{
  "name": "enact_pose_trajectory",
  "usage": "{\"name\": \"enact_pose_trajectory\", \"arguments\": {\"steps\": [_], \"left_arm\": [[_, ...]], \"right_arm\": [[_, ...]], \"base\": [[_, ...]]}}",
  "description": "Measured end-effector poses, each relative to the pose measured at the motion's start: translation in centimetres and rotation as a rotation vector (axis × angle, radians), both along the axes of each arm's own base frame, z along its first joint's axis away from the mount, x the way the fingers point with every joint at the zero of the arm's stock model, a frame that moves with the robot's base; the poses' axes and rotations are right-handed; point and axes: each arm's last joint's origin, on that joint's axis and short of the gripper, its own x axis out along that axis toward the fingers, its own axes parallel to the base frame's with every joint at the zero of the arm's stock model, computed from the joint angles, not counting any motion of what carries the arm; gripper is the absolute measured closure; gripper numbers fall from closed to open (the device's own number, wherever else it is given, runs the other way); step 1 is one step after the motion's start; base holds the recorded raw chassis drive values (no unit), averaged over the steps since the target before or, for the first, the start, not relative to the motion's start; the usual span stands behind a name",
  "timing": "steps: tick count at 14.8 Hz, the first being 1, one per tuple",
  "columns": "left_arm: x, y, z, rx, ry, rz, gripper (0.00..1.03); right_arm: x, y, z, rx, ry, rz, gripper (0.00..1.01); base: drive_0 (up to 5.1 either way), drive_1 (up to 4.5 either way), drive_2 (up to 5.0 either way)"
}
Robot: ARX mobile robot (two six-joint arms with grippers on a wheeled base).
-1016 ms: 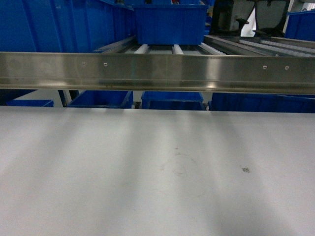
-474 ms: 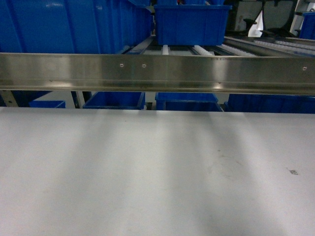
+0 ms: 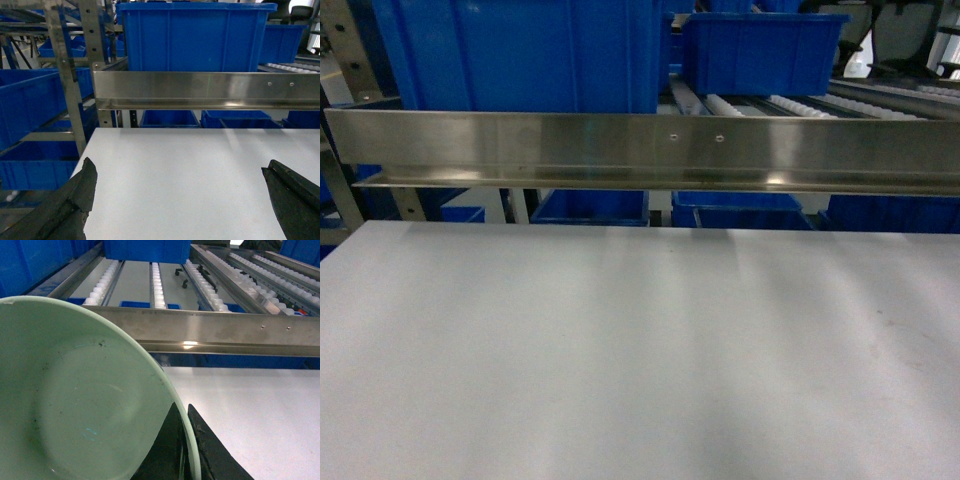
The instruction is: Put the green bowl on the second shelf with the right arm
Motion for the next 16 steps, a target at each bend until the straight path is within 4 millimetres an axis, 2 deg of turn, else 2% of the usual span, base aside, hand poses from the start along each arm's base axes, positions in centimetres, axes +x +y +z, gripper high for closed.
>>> {"name": "enact_pose_trajectory", "arguments": {"steps": [16], "left_arm": [[0.0,0.0,0.02,0.0,-0.002,-0.002,0.05]], "right_arm": [[0.0,0.01,0.0,0.0,0.0,0.0,0.99]], "base": [[-5.0,2.46,2.5]]}}
